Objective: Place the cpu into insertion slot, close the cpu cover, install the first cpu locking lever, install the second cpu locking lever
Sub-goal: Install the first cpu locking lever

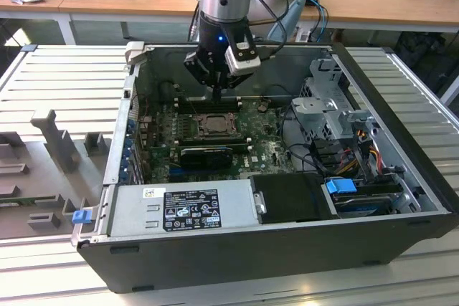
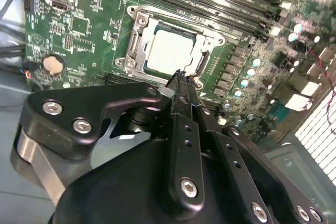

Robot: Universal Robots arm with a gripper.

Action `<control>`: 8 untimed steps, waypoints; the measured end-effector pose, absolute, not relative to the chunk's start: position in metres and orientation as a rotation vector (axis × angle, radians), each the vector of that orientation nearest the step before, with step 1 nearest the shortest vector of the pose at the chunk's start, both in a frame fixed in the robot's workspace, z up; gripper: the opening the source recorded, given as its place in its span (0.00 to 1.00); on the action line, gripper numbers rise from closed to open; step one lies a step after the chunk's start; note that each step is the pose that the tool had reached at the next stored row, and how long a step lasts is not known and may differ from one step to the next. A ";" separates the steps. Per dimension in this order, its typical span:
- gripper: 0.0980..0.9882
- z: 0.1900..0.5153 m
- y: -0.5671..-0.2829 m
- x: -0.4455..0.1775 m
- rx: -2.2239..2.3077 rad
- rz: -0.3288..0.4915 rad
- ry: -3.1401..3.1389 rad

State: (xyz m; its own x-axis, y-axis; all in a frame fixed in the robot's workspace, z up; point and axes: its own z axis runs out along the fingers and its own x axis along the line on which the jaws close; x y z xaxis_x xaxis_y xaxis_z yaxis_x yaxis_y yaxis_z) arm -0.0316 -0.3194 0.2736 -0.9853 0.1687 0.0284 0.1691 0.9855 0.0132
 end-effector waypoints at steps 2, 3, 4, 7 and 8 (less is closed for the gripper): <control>0.01 0.273 -0.319 -0.032 -0.187 -0.023 -3.108; 0.01 0.273 -0.319 -0.032 -0.131 -0.022 -3.111; 0.01 0.273 -0.319 -0.032 -0.095 -0.022 -3.112; 0.01 0.273 -0.319 -0.032 0.039 -0.020 -3.113; 0.01 0.273 -0.319 -0.032 0.063 -0.020 -3.112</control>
